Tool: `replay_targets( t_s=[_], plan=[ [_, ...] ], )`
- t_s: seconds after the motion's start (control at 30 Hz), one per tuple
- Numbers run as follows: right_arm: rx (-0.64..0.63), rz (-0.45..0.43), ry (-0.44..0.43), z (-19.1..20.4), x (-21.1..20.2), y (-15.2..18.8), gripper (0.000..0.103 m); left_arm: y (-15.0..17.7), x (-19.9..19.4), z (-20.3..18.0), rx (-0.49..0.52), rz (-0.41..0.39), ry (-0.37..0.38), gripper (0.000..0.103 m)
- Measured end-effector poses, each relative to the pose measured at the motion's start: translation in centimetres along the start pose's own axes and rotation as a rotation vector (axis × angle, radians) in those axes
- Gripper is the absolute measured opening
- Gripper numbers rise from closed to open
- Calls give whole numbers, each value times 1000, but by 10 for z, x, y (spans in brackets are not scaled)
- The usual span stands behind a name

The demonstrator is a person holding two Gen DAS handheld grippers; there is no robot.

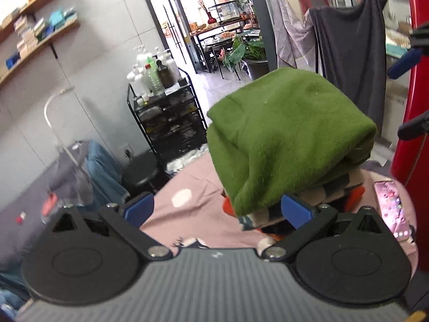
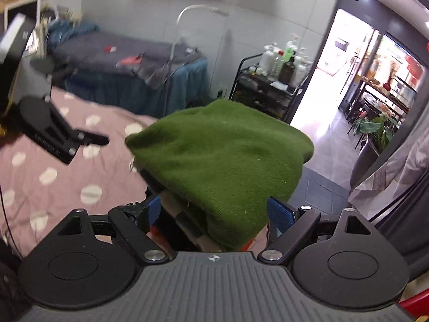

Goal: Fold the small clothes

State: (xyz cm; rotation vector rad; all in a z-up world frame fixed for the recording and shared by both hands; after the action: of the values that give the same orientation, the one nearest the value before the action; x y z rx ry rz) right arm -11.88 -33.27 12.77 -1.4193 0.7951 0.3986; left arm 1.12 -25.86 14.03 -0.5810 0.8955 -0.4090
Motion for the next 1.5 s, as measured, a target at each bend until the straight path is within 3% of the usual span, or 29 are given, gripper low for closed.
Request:
replay_targets(
  t_s=[0.07, 0.2, 0.37, 0.63, 1.13, 1.5],
  plan=[
    [-50, 40, 22, 4, 2, -1, 103, -4, 1, -3, 27, 35, -5, 103],
    [-104, 128, 73, 7, 12, 3, 103, -4, 8, -15, 69, 100, 58, 103],
    [-133, 193, 115, 9, 26, 10, 103, -4, 10, -15, 96, 114, 11, 103],
    [-127, 207, 173, 6, 28, 8, 103, -5, 16, -15, 110, 115, 34, 103],
    [-122, 224, 190, 4, 33, 7, 103, -4, 22, -19, 111, 130, 65, 103],
    [-120, 228, 200, 3, 34, 8, 103, -10, 15, -21, 101, 68, 82, 103]
  ],
)
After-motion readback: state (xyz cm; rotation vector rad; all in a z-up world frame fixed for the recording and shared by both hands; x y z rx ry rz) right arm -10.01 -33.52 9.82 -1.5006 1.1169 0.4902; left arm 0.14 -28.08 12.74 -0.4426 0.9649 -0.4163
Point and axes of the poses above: each gripper's, at about its wrist camera, not at the fingertips, and x roughly the way its jaws point, z to its left, y to its underside, the point moved 9 cm from there along x, roughly the way its jaws point, and after that the axes turned 14 degrees about x, right-handed, at the moved point
